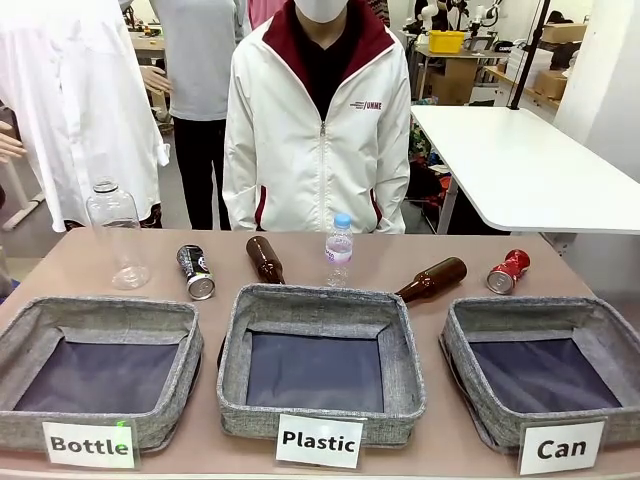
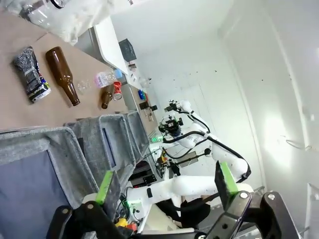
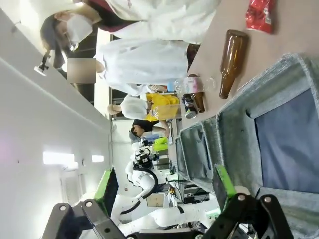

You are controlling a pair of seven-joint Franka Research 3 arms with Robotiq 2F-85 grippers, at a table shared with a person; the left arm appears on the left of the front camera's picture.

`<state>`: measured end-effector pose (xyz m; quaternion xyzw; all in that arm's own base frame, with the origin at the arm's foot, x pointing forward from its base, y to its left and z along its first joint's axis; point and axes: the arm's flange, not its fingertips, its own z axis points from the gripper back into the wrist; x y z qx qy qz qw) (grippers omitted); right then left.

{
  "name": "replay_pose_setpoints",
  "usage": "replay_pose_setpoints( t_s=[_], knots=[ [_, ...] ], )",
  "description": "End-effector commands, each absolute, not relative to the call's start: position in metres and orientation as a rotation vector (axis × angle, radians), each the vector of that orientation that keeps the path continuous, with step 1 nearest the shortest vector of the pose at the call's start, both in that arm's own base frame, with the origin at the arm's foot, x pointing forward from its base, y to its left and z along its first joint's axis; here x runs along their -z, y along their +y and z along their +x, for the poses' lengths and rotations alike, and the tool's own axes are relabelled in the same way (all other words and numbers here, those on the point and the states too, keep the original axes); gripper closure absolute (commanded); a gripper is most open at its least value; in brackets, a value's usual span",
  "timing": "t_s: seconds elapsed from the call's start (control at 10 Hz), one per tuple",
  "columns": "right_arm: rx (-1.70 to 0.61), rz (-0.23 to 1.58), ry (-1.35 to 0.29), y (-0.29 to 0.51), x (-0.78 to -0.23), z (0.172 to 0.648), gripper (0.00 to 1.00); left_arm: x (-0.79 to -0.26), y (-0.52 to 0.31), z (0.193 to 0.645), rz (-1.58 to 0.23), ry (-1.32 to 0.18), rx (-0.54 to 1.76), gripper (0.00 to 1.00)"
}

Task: Sort the can waste into the basket.
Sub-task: Pick up the can waste from the table and place it in the right Fabric basket.

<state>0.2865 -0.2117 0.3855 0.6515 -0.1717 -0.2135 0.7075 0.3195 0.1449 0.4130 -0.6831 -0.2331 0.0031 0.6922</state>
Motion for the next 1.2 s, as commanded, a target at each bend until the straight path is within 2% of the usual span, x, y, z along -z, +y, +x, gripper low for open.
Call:
replay_pose_setpoints(
  t_s=[0.0,0.3,0.4,0.5,0.6,0.8,1.1],
  knots=[
    [0.443,1.457,-0.389,-0.214,-0.391,0.281,0.0,-0.412,0.153,0.319,-1.535,-0.532,0.03,0.0],
    [0.443,1.457,-0.389,-0.214,-0.391,0.281,0.0,-0.413,0.152,0.317,-1.539,-0.522,-0.004,0.0],
    [0.443,1.457,-0.389,-0.214,-0.391,0.281,0.0,-0.405,0.16,0.318,-1.51,-0.532,-0.065,0.0],
    [0.443,1.457,-0.389,-0.214,-0.391,0.281,0.0,-0.42,0.152,0.315,-1.448,-0.516,-0.016,0.0],
    [0.443,1.457,-0.389,-0.214,-0.391,0.281,0.0,-0.447,0.127,0.311,-1.347,-0.473,0.112,0.0],
    [0.443,1.457,-0.389,-0.214,-0.391,0.281,0.0,-0.502,0.039,0.309,-0.985,-0.32,0.322,0.0],
    [0.443,1.457,-0.389,-0.214,-0.391,0.281,0.0,-0.519,-0.083,0.334,-0.57,-0.229,0.313,0.0]
  ],
)
